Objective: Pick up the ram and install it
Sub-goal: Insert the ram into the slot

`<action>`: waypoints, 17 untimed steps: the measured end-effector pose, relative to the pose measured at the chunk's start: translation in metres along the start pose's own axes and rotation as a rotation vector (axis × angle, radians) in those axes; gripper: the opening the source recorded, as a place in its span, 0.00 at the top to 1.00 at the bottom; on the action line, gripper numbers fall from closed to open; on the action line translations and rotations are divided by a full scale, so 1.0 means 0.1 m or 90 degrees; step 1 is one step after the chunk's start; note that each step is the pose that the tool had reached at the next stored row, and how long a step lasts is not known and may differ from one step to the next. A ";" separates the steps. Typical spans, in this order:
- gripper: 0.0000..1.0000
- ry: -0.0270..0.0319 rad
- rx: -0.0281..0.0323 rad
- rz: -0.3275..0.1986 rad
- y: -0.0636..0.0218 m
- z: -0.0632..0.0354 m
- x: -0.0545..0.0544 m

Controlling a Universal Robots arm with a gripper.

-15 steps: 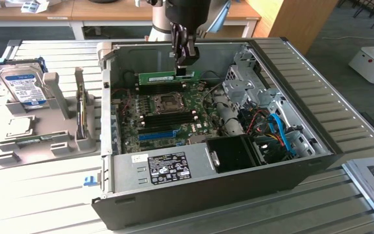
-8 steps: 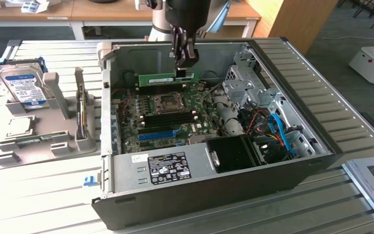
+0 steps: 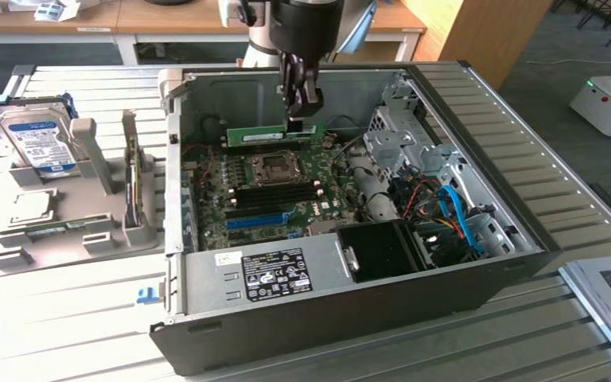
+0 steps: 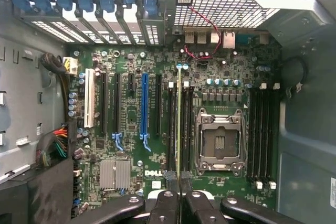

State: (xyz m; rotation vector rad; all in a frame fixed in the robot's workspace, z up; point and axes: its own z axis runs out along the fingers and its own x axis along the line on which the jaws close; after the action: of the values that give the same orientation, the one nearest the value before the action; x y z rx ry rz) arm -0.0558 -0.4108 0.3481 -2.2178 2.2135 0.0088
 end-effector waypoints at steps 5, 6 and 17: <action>0.88 0.0000 0.0000 0.000 0.000 0.067 0.00; 0.88 0.0000 0.0000 0.000 0.000 0.080 0.00; 0.88 0.0000 0.0000 0.001 0.000 0.221 0.00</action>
State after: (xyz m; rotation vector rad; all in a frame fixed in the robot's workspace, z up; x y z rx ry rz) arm -0.0558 -0.4108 0.3260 -2.2160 2.2153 0.0089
